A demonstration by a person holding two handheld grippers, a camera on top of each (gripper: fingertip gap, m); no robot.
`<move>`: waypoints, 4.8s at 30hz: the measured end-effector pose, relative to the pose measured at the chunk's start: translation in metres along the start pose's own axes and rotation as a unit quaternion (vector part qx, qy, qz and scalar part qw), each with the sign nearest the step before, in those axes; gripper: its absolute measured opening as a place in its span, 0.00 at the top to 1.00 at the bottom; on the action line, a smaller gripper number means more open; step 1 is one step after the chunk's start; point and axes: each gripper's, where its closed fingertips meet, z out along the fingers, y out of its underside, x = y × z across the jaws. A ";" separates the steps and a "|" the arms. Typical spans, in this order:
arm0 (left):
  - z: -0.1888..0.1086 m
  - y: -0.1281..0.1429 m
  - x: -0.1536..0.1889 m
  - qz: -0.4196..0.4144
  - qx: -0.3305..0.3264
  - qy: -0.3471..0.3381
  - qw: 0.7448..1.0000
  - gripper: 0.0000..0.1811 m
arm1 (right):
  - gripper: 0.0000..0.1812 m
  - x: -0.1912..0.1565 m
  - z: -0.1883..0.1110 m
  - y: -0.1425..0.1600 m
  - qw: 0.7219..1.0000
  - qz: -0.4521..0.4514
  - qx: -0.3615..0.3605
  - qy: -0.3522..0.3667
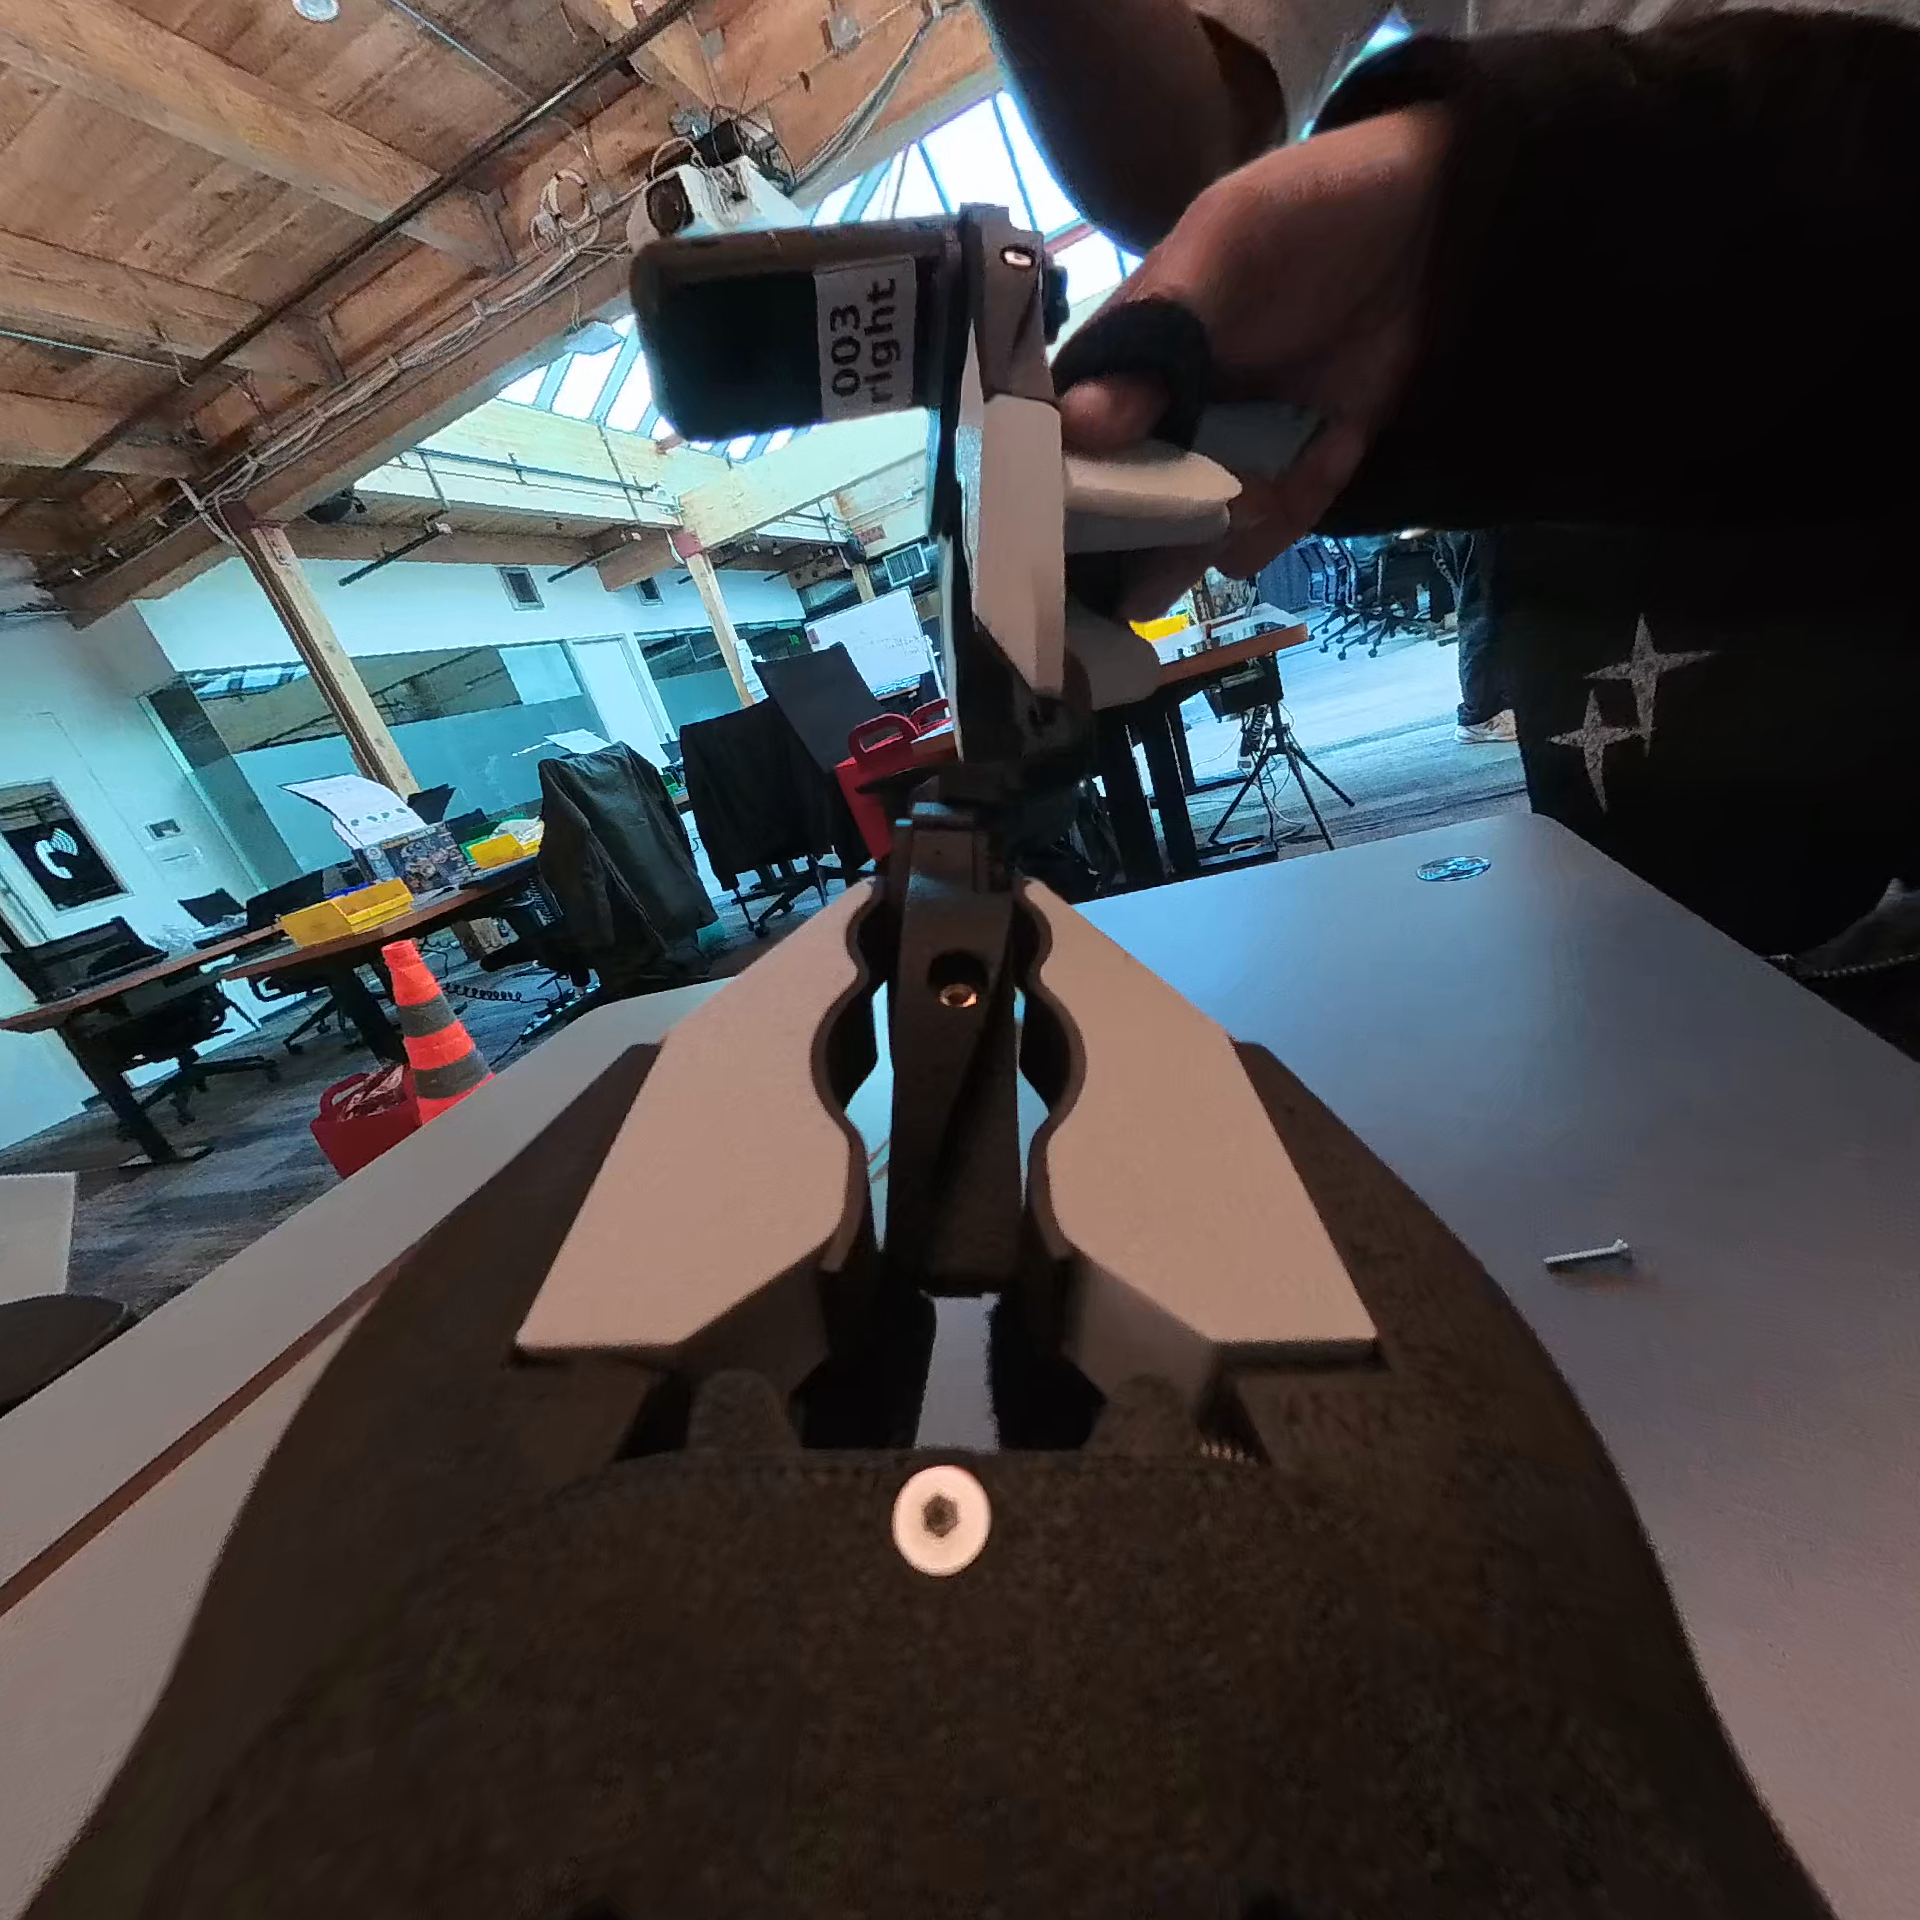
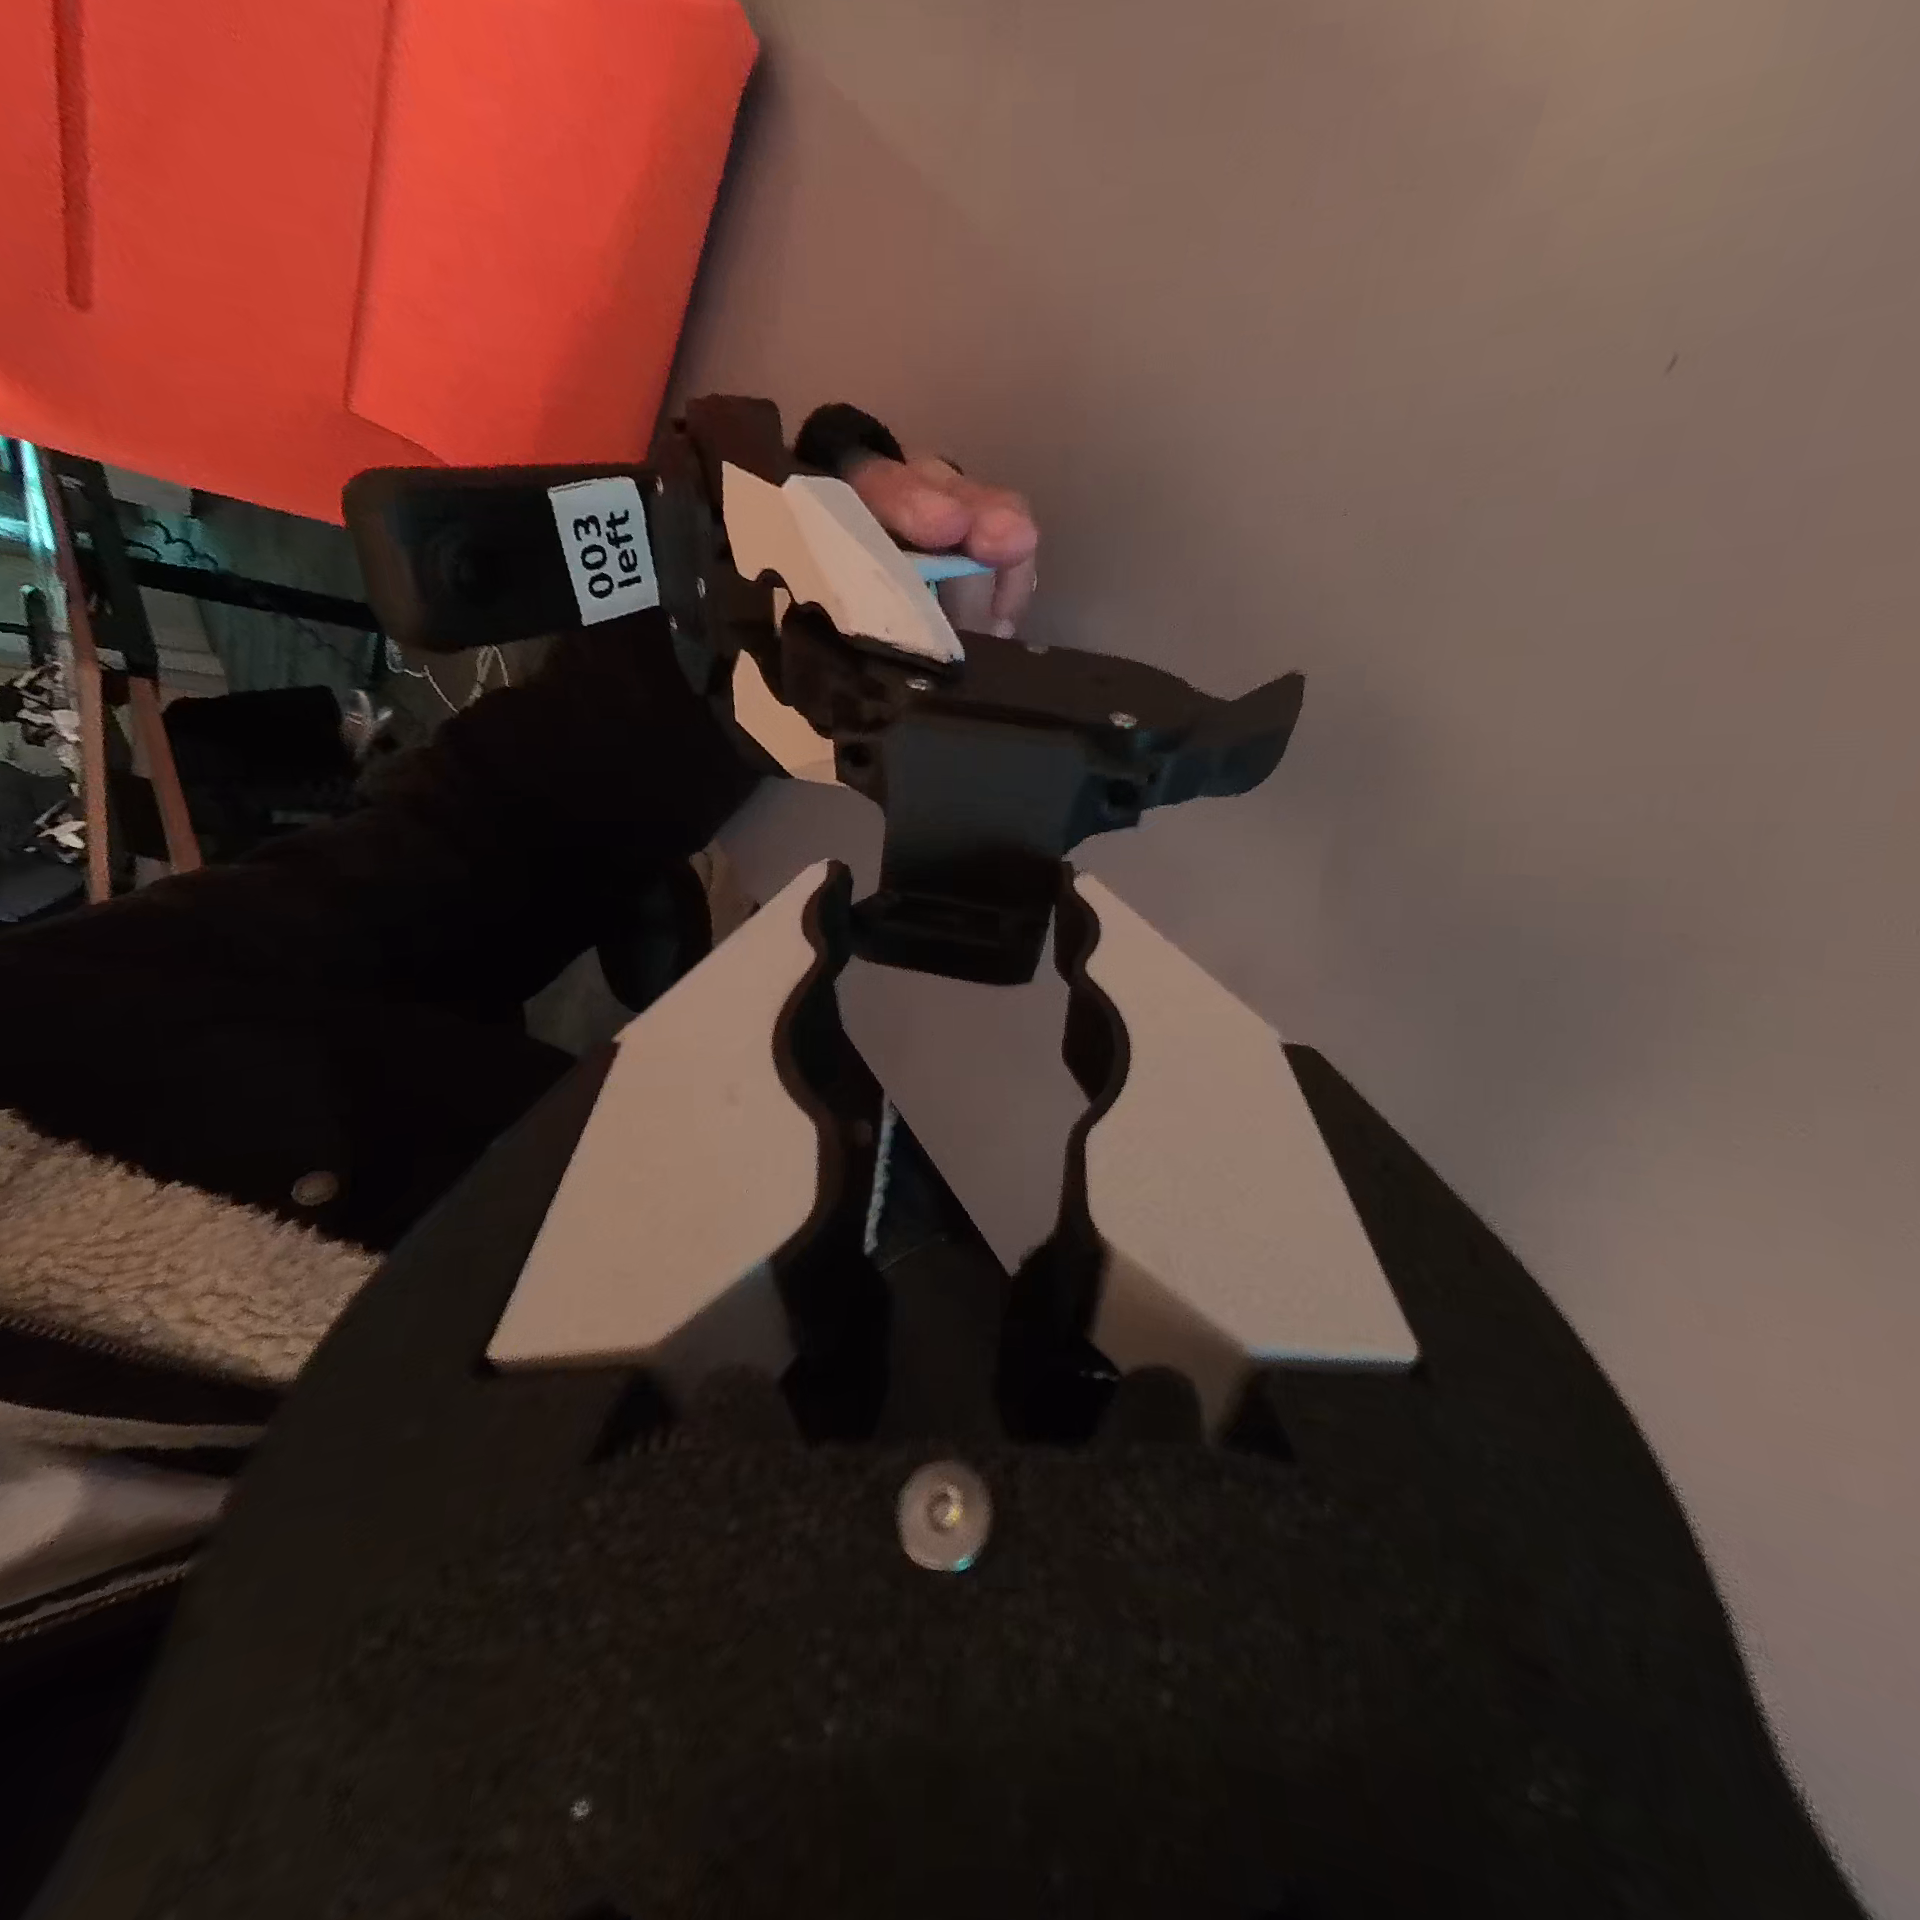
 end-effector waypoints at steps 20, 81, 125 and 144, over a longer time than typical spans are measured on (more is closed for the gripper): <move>-0.004 -0.020 -0.012 -0.134 0.076 -0.010 0.988 0.88 | 0.79 0.115 0.054 0.107 0.985 -0.080 -0.072 0.136; -0.005 -0.016 -0.005 -0.170 0.075 0.033 0.982 0.88 | 0.61 0.096 0.035 0.105 0.937 -0.207 0.196 0.202; 0.026 -0.014 0.011 -0.219 0.086 0.034 0.971 0.88 | 0.50 0.032 0.017 0.057 0.884 -0.278 0.333 0.176; 0.026 -0.013 0.032 -0.208 0.070 0.085 0.972 0.88 | 0.84 0.041 0.009 0.031 0.898 -0.254 0.355 0.057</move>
